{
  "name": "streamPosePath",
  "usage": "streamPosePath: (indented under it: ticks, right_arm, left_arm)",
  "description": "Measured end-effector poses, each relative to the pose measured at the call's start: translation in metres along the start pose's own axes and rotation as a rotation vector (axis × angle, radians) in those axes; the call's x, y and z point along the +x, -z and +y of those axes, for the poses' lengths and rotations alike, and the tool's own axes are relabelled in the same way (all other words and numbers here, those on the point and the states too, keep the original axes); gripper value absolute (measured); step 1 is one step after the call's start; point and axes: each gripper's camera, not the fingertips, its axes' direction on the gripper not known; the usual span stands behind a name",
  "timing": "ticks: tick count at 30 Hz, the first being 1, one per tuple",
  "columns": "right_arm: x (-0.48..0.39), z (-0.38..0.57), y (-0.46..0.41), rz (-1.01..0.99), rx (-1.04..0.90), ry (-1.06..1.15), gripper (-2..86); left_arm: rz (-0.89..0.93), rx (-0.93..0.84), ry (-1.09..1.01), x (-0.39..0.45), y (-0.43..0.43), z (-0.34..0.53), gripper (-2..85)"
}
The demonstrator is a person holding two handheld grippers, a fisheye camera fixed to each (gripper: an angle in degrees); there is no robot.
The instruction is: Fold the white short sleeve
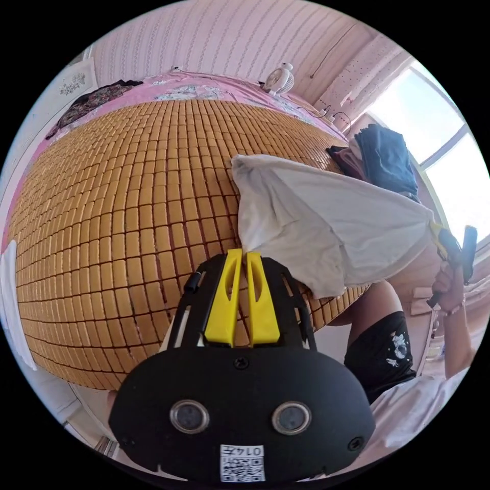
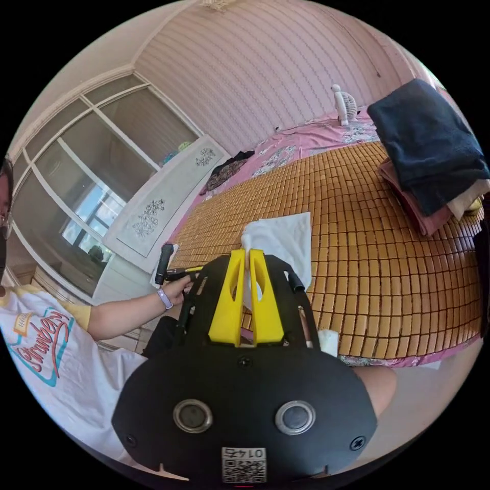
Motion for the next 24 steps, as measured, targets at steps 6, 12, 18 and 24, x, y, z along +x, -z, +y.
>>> streamPosePath:
  ticks: [6, 12, 18, 24]
  right_arm:
    - [0.013, -0.002, 0.034, -0.085, 0.103, 0.024, 0.8]
    - [0.027, 0.006, 0.040, -0.209, 0.208, -0.094, 0.7]
    - [0.037, 0.018, 0.040, -0.060, 0.241, -0.169, 0.7]
    - [0.078, 0.037, 0.020, 0.185, 0.066, -0.282, 0.7]
  left_arm:
    - [-0.108, 0.310, -0.118, -0.027, 0.141, -0.063, -0.9]
    - [-0.272, 0.508, -0.325, 0.022, 0.224, -0.191, -0.8]
    - [0.025, 0.487, -0.362, 0.085, 0.185, -0.279, 2.5]
    - [0.081, 0.367, -0.464, 0.084, 0.137, -0.222, 6.3]
